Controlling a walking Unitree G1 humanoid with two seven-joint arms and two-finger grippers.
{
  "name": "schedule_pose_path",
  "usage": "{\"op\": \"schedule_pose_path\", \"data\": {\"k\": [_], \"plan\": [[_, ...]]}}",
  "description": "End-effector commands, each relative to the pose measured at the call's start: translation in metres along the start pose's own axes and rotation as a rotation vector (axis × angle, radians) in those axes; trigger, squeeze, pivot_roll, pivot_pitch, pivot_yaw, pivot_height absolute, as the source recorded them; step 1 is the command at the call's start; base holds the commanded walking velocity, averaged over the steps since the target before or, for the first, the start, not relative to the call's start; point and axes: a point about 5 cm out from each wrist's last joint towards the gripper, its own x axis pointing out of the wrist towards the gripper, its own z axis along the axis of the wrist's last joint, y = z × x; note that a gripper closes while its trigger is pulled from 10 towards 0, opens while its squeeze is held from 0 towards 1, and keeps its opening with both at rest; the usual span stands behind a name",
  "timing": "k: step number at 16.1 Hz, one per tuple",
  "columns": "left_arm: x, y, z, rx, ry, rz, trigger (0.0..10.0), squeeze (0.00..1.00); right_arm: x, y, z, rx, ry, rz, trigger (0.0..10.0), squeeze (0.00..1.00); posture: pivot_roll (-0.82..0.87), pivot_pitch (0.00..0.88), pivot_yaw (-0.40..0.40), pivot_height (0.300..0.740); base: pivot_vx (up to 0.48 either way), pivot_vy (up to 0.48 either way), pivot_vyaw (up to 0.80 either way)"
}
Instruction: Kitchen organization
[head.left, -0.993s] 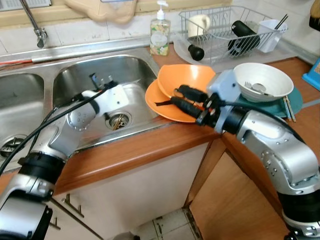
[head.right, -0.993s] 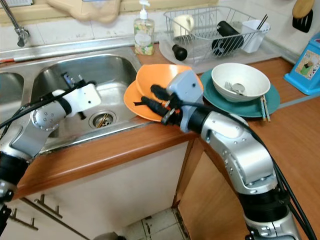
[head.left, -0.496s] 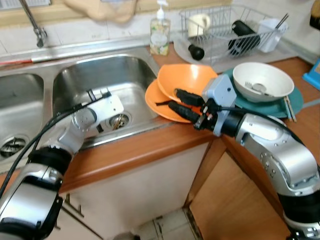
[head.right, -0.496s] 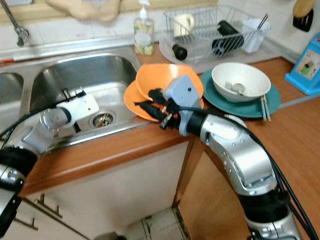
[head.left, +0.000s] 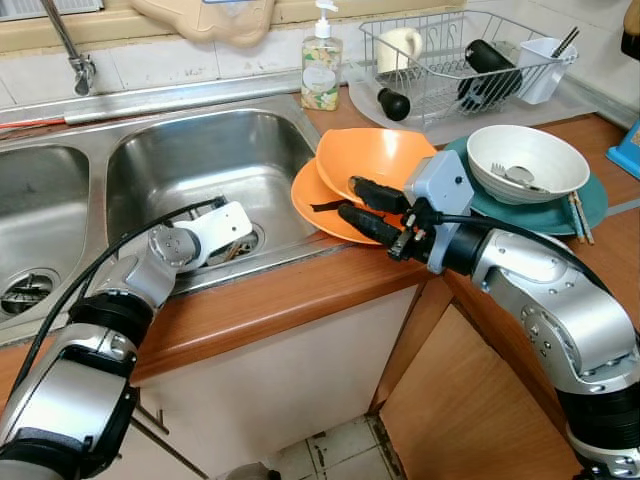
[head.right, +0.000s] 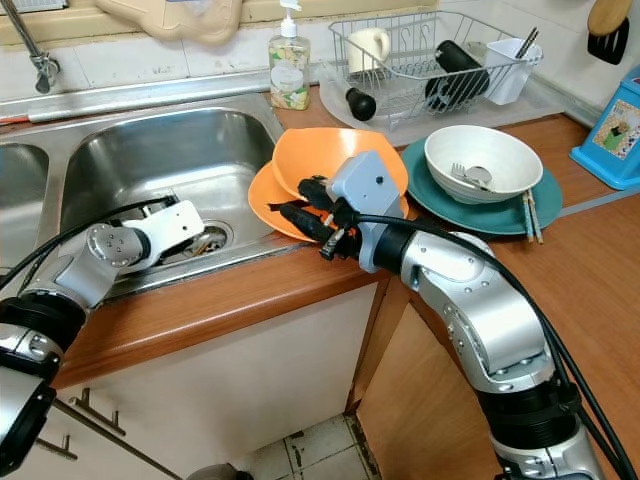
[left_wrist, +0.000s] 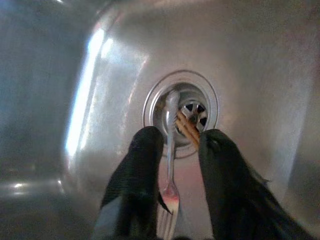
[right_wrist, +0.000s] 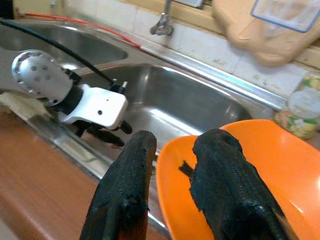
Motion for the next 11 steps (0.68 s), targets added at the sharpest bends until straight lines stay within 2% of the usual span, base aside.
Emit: {"op": "schedule_pose_path", "data": {"k": [1, 2, 3, 4, 5, 6, 7, 8, 9, 11], "plan": [[-0.003, 0.009, 0.011, -0.015, -0.054, 0.03, 10.0, 1.0, -0.003, -0.005, 0.003, -0.007, -0.02, -0.05, 10.0, 0.0, -0.1, 0.0, 0.051, 0.74, 0.0, 0.0, 0.0], [-0.005, 0.013, 0.015, -0.039, -0.094, 0.061, 10.0, 1.0, -0.004, -0.011, 0.004, 0.009, -0.04, -0.109, 10.0, 0.0, -0.1, 0.0, 0.054, 0.74, 0.0, 0.0, 0.0], [-0.014, 0.02, 0.031, -0.137, -0.263, 0.127, 10.0, 1.0, -0.007, -0.023, 0.006, 0.056, -0.086, -0.23, 10.0, 1.0, -0.1, 0.0, 0.062, 0.74, 0.0, 0.0, 0.0], [-0.019, 0.022, 0.038, -0.187, -0.345, 0.153, 10.0, 0.25, -0.01, -0.027, 0.006, 0.072, -0.098, -0.276, 10.0, 1.0, -0.1, 0.0, 0.062, 0.74, 0.0, 0.0, 0.0], [-0.027, 0.021, 0.049, -0.275, -0.461, 0.163, 10.0, 0.0, -0.013, -0.031, 0.003, 0.086, -0.101, -0.317, 10.0, 1.0, -0.1, 0.0, 0.057, 0.74, 0.0, 0.0, 0.0], [-0.032, 0.019, 0.054, -0.309, -0.519, 0.164, 10.0, 0.0, -0.015, -0.032, 0.002, 0.093, -0.104, -0.336, 10.0, 1.0, -0.09, 0.0, 0.054, 0.74, 0.0, 0.0, 0.0], [-0.047, 0.013, 0.066, -0.406, -0.675, 0.128, 10.0, 0.0, -0.019, -0.033, 0.0, 0.113, -0.112, -0.369, 10.0, 1.0, -0.09, 0.0, 0.052, 0.74, 0.0, 0.0, 0.0], [-0.057, 0.006, 0.072, -0.432, -0.759, 0.089, 10.0, 0.0, -0.021, -0.033, -0.002, 0.118, -0.111, -0.384, 10.0, 1.0, -0.09, 0.0, 0.052, 0.74, 0.0, 0.0, 0.0], [-0.066, -0.004, 0.075, -0.46, -0.808, 0.042, 10.0, 0.0, -0.022, -0.031, -0.004, 0.13, -0.108, -0.393, 10.0, 1.0, -0.08, 0.0, 0.054, 0.74, 0.0, 0.0, 0.0], [-0.074, -0.019, 0.077, -0.499, -0.848, -0.02, 10.0, 0.0, -0.023, -0.025, -0.008, 0.128, -0.084, -0.374, 10.0, 1.0, -0.08, 0.0, 0.052, 0.74, 0.0, 0.0, 0.0]]}}
